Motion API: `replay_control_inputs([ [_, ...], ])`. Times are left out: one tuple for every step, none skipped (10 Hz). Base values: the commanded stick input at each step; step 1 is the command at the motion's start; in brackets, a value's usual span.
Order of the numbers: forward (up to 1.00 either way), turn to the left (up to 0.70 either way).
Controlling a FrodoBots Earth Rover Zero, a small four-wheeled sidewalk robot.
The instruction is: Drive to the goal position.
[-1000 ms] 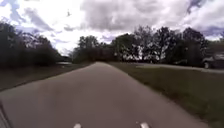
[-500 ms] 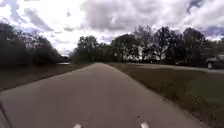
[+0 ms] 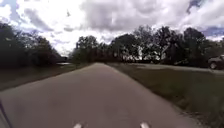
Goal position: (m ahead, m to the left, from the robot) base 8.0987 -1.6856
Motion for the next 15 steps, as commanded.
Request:
replay_control_inputs([
  [1.00,0.00],
  [1.00,0.00],
  [1.00,0.00],
  [1.00,0.00],
  [1.00,0.00],
  [1.00,0.00],
  [1.00,0.00],
  [1.00,0.00],
  [1.00,0.00],
  [1.00,0.00],
  [1.00,0.00],
  [1.00,0.00],
  [1.00,0.00],
  [1.00,0.00],
  [1.00,0.00],
])
